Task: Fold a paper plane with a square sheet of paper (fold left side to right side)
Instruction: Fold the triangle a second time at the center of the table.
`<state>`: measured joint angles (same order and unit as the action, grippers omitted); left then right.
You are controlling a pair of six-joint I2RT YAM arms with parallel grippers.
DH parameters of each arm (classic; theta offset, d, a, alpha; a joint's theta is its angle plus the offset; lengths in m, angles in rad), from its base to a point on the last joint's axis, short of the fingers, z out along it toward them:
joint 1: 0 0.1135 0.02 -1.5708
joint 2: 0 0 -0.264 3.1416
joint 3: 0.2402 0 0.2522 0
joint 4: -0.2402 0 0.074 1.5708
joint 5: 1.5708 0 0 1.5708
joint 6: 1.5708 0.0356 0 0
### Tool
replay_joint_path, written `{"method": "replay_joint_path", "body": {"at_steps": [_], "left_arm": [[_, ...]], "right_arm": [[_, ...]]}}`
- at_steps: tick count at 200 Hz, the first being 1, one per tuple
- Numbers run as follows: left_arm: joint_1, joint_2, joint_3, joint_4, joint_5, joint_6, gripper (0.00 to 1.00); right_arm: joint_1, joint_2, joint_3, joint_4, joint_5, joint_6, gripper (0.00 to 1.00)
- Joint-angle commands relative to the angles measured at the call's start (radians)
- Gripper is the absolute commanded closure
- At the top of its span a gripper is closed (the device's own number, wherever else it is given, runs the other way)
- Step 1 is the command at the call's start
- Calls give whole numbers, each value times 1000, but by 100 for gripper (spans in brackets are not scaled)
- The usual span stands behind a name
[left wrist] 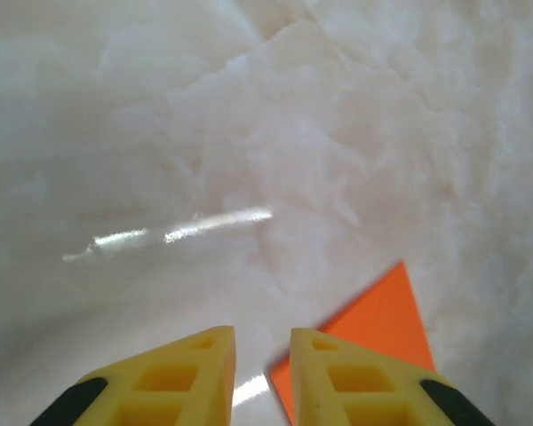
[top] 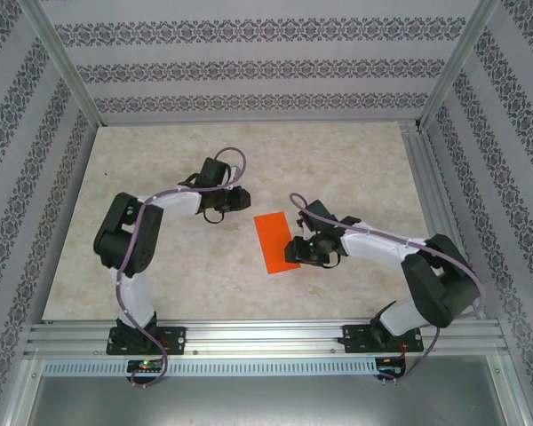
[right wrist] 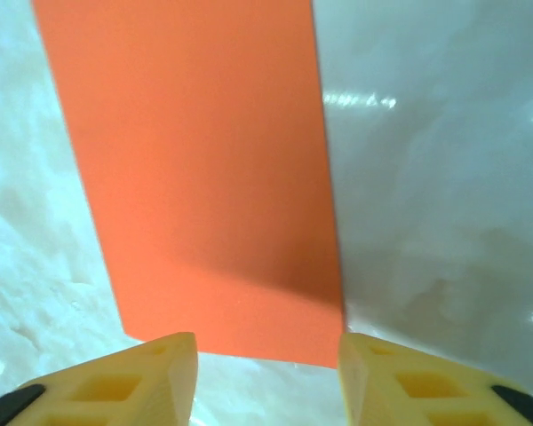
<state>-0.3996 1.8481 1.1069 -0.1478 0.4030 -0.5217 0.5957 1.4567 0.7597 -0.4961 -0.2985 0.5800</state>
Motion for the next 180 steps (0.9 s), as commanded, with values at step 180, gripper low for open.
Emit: {"method": "replay_joint_path", "body": {"at_steps": [180], "left_arm": [[-269, -299, -285, 94, -112, -250, 67]], "right_arm": [[-114, 42, -100, 135, -237, 11, 49]]}}
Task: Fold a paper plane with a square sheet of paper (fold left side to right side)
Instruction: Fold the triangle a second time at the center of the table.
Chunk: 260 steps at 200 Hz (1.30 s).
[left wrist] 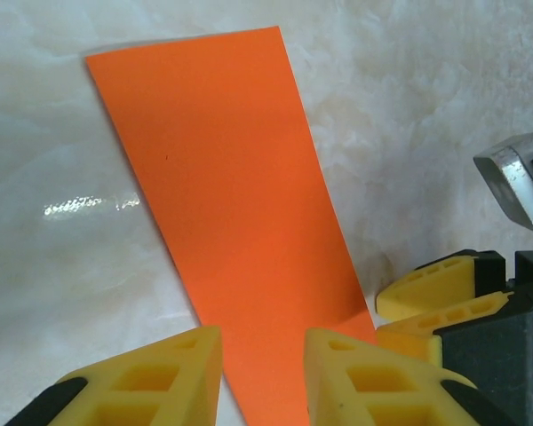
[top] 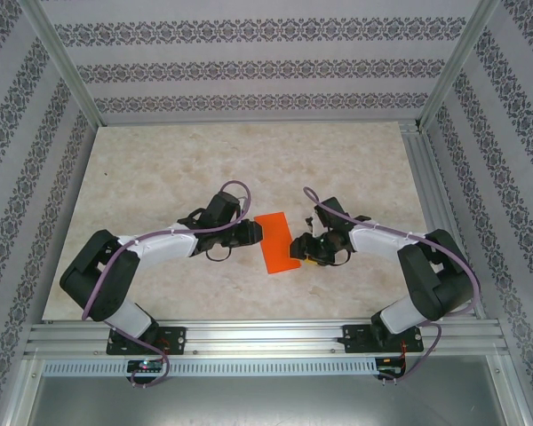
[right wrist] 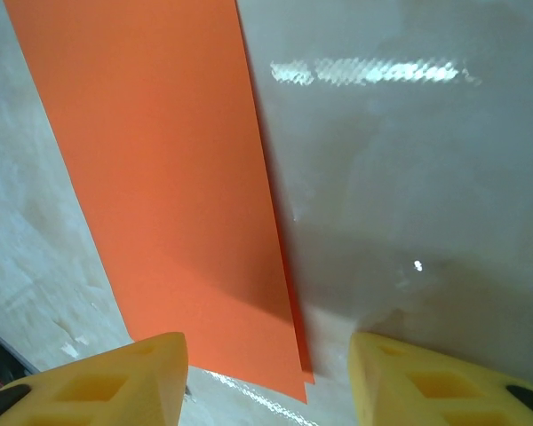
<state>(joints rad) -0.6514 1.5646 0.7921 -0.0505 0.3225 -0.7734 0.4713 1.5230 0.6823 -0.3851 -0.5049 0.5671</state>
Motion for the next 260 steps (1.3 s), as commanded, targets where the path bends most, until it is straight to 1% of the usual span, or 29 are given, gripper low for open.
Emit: {"method": "replay_joint_path", "body": {"at_steps": [1, 16, 65, 109, 162, 212, 260], "left_arm": [[-17, -15, 31, -4, -33, 2, 67], [-17, -13, 35, -12, -36, 6, 67], [-19, -10, 39, -17, -38, 11, 66], [-19, -9, 47, -25, -37, 16, 66], [-19, -16, 48, -35, -44, 27, 66], [-45, -94, 10, -51, -79, 84, 66], [-107, -183, -45, -50, -103, 140, 65]], "right_arm": [[10, -25, -22, 24, -32, 24, 50], [15, -29, -26, 29, -37, 28, 53], [21, -19, -20, 28, -47, 33, 54], [21, -16, -23, 75, -79, 64, 56], [10, -11, -7, 95, -97, 79, 56], [-21, 55, 50, 102, -121, 80, 57], [-65, 169, 153, 93, -172, 59, 59]]}}
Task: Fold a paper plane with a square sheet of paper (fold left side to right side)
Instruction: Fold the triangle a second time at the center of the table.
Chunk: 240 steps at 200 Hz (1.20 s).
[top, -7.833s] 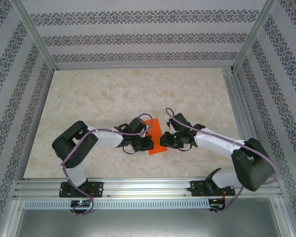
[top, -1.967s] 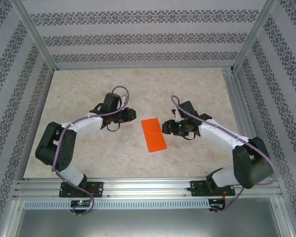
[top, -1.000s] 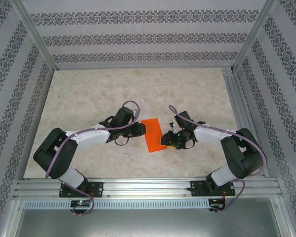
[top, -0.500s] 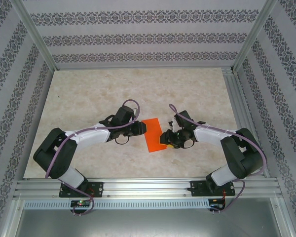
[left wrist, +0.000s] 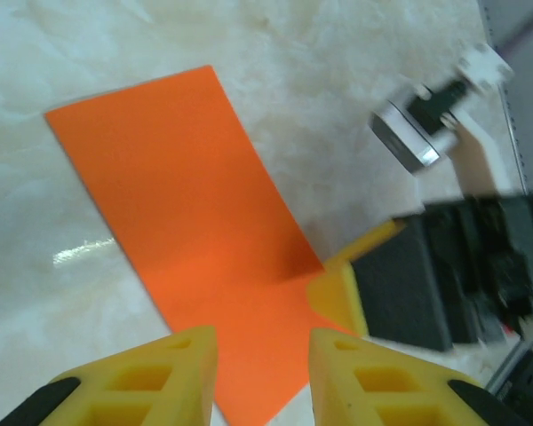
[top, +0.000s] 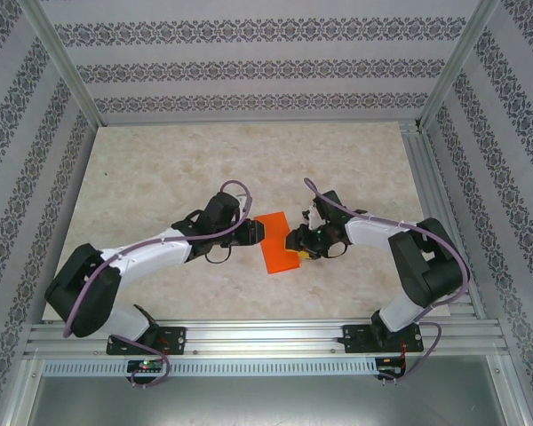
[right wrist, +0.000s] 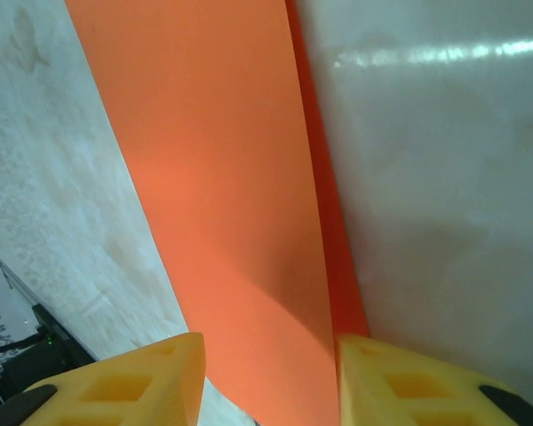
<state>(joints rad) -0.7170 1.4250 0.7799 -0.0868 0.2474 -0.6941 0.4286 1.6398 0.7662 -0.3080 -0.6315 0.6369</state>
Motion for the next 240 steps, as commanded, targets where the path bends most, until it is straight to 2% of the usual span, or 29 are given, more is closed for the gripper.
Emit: {"method": "replay_joint_path", "body": {"at_steps": [1, 42, 102, 162, 199, 240], "left_arm": [[-43, -45, -34, -13, -28, 62, 65], [-148, -49, -39, 8, -25, 125, 59], [-288, 52, 44, -5, -116, 181, 47], [-335, 170, 106, -4, -183, 184, 42], [-359, 223, 149, -27, -207, 210, 38], [-387, 270, 203, -74, -272, 239, 33]], "right_arm": [[-23, 55, 70, 15, -46, -12, 59], [-46, 128, 170, -34, -75, -34, 63], [-76, 140, 226, -113, -99, -61, 69], [-71, 153, 218, -121, -103, -61, 77], [-68, 155, 224, -126, -106, -58, 86], [-65, 151, 225, -138, -103, -63, 88]]}}
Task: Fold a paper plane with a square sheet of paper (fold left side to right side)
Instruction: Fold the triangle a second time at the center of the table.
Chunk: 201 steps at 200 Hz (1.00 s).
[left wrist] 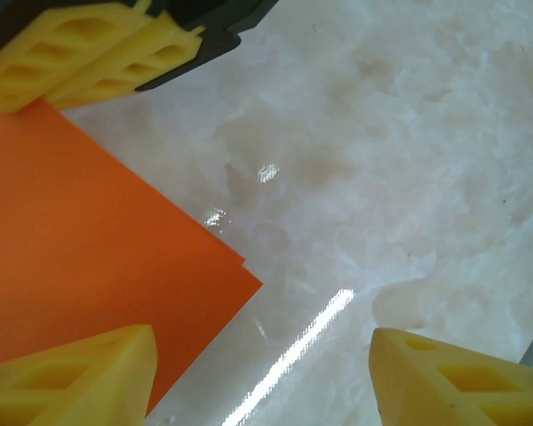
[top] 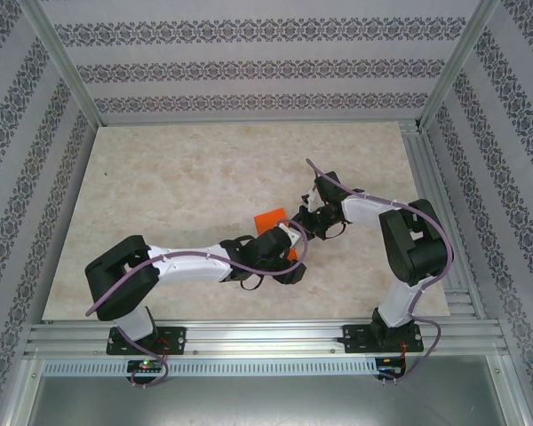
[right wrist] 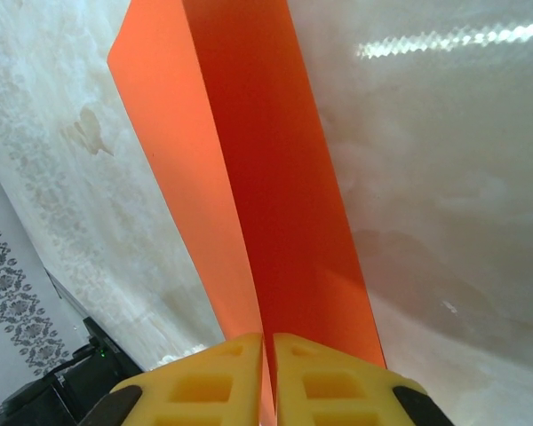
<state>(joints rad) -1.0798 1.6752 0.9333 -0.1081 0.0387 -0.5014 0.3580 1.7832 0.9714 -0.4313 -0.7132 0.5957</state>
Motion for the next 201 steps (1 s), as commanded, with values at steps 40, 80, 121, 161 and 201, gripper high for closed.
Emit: {"method": "replay_joint_path", "body": {"at_steps": [40, 80, 121, 161, 201], "left_arm": [[-34, 82, 115, -113, -118, 57, 33], [-39, 111, 143, -145, -171, 51, 41], [-39, 108, 137, -124, -171, 43, 59], [-38, 92, 129, -113, -169, 39, 82], [-35, 74, 115, -106, -172, 26, 97]], "right_arm": [[9, 6, 20, -21, -18, -22, 89], [10, 5, 23, -32, -12, -28, 89], [10, 7, 24, -53, 4, -42, 89], [10, 7, 32, -69, 14, -54, 88], [10, 5, 44, -81, 14, -66, 86]]}}
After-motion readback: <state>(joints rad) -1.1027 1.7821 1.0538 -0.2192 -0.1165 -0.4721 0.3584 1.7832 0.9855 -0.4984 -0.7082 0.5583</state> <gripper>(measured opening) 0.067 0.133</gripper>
